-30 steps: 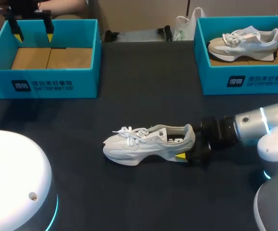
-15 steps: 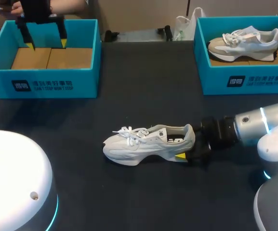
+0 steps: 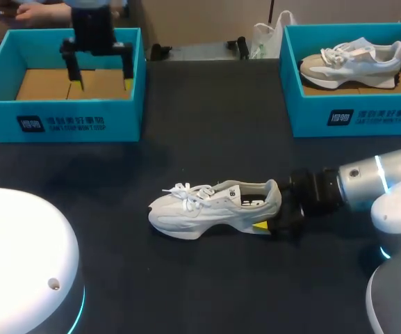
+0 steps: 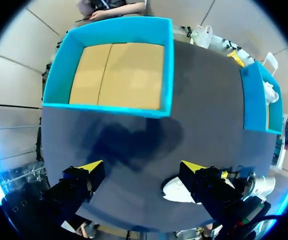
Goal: Take the shoe out of the shoebox, open the shoe tongue, remove and reinsert the insole, then place the shoe into the shoebox
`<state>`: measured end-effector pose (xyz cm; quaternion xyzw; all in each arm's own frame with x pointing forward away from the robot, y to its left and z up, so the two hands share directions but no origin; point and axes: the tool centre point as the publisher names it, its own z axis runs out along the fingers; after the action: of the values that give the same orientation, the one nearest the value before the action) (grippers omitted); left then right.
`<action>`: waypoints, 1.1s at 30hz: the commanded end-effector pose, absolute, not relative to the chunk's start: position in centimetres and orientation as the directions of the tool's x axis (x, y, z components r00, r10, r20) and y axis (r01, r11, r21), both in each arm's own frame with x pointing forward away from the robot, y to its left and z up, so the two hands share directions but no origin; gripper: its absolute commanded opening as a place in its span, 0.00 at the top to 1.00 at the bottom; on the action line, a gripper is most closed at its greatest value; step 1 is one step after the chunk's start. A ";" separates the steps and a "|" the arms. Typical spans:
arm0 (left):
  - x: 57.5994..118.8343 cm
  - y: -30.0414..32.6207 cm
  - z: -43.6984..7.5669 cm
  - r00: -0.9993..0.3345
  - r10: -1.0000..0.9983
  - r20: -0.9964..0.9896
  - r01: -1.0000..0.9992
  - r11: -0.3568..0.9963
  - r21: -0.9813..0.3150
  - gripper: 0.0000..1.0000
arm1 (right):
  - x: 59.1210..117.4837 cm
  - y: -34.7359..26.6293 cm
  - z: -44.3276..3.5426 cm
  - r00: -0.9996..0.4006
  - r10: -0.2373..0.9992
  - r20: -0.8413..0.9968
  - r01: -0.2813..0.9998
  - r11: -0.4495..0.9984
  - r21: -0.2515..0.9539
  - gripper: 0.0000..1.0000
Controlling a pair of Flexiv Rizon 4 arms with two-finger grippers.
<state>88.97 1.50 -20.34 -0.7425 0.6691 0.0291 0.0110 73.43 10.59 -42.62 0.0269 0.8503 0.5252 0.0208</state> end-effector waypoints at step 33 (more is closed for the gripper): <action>78.7 -15.6 -23.1 -0.023 -0.990 -0.140 -0.999 0.019 0.032 0.00 | 73.8 10.7 -43.2 -0.997 0.071 -0.009 0.024 0.449 0.893 1.00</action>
<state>78.76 -14.27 -22.74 -0.6981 0.7144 0.0421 0.0224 73.44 10.60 -42.63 0.0269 0.8503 0.5251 0.0209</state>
